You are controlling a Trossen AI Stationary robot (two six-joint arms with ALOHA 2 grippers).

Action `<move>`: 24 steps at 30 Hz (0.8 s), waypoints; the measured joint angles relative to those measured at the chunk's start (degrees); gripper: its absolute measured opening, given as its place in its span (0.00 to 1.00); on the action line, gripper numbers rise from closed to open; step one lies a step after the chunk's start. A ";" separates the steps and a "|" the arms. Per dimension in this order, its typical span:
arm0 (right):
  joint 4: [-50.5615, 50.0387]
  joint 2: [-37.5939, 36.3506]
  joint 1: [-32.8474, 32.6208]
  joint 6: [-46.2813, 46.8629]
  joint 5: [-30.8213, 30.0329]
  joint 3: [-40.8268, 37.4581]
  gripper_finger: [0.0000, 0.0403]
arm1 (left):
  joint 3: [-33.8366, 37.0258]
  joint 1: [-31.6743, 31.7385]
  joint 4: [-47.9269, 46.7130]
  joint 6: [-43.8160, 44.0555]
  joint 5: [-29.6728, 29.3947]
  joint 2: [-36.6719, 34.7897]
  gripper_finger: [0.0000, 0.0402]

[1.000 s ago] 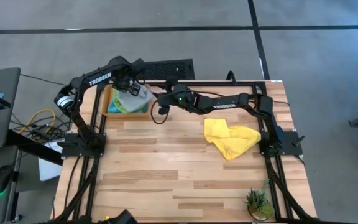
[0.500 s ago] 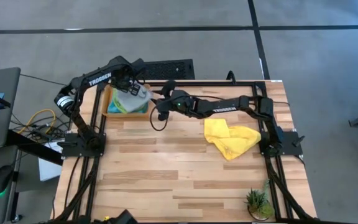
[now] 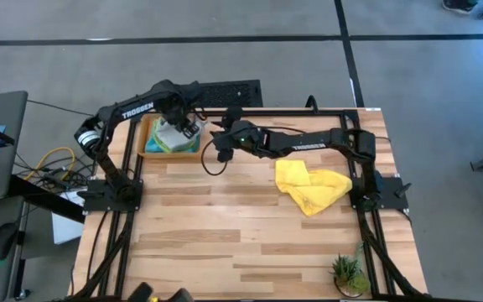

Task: Fold microfiber towels
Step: Put the gray microfiber cloth into the orange bin

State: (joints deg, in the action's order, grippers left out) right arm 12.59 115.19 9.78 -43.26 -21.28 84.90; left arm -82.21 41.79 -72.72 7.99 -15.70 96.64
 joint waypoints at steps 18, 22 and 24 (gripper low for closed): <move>-19.12 -11.22 -1.16 7.18 0.39 -0.07 0.43 | 0.11 0.36 3.96 -7.40 1.25 7.42 0.27; -22.53 -14.04 -1.16 9.72 0.38 -0.07 0.43 | 0.15 0.86 7.44 -9.53 0.85 8.52 0.27; -25.07 -15.36 -1.16 10.80 0.39 -0.07 0.43 | 0.81 1.16 9.87 -10.57 -1.14 8.63 0.27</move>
State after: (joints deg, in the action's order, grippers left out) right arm -12.49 99.84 8.62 -32.46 -20.88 84.84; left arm -81.41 42.96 -62.85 -2.57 -16.84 105.27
